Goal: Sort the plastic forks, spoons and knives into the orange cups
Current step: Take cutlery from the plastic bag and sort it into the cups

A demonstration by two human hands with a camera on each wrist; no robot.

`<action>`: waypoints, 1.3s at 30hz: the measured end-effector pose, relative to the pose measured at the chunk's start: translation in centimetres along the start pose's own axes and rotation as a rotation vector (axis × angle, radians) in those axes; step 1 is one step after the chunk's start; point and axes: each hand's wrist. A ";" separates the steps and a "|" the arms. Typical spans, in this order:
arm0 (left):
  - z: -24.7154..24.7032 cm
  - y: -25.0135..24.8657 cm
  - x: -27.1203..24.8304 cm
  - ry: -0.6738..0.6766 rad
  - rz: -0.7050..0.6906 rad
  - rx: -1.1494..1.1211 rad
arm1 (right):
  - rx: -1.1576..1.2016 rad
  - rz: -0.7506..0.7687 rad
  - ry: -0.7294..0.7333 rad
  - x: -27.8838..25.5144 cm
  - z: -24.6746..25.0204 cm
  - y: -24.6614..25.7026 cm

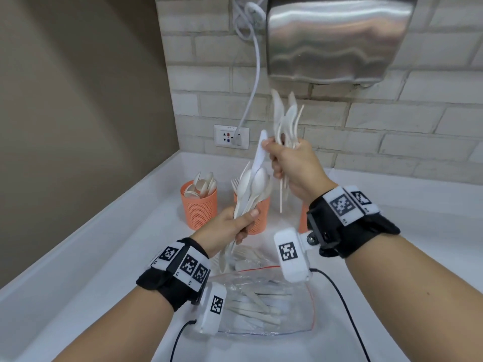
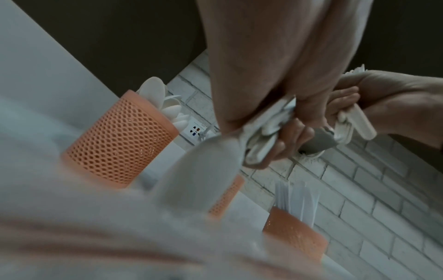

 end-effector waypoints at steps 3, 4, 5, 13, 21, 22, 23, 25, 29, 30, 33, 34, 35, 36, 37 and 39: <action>-0.4 0.3 0.3 0.027 0.051 0.033 | 0.047 -0.009 -0.051 0.5 1.1 1.2; -0.6 0.4 0.4 0.025 0.074 0.038 | 0.049 0.006 -0.070 0.6 1.5 1.4; -0.7 0.6 0.7 0.014 0.101 0.037 | 0.060 0.025 -0.096 0.7 1.9 1.6; -0.8 1.5 2.1 -0.236 0.348 -0.064 | -0.021 -0.086 -0.212 0.9 5.2 -1.2; -0.6 -1.0 3.0 -0.340 0.124 -0.394 | -0.436 0.381 -0.433 2.3 8.4 0.8; -0.6 -1.2 3.1 -0.329 0.104 -0.469 | -0.517 0.443 -0.439 2.4 9.0 0.6; -0.6 -1.4 3.2 -0.326 0.080 -0.539 | -0.596 0.472 -0.440 2.4 9.5 0.1; -0.9 -1.8 3.2 -0.333 0.033 -0.653 | -0.712 0.454 -0.424 2.0 10.6 -1.8; -1.2 -2.0 3.0 -0.318 -0.019 -0.726 | -0.821 0.345 -0.339 1.0 11.9 -5.5; -1.2 -1.9 2.9 -0.313 -0.024 -0.724 | -0.817 0.343 -0.325 0.9 12.0 -5.7; -0.8 -1.5 2.8 -0.318 -0.034 -0.717 | -0.729 0.397 -0.335 0.9 11.6 -4.2; -0.7 -1.4 2.8 -0.321 -0.033 -0.717 | -0.699 0.439 -0.349 1.0 11.4 -3.2; -0.7 -1.3 2.8 -0.324 -0.029 -0.719 | -0.675 0.480 -0.368 1.1 11.2 -2.1; -0.7 -1.2 2.9 -0.326 -0.026 -0.720 | -0.655 0.518 -0.384 1.2 11.0 -1.0; -0.7 -1.2 3.0 -0.326 -0.022 -0.720 | -0.636 0.549 -0.397 1.3 10.9 0.0; -1.1 -1.4 3.1 -0.322 -0.017 -0.717 | -0.606 0.603 -0.418 1.3 10.8 1.2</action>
Point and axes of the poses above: each hand's wrist, its own x-axis towards the middle knuckle, its own z-axis out of the back of the hand, y = z × x, and after that the axes turned 12 degrees about x, right-handed
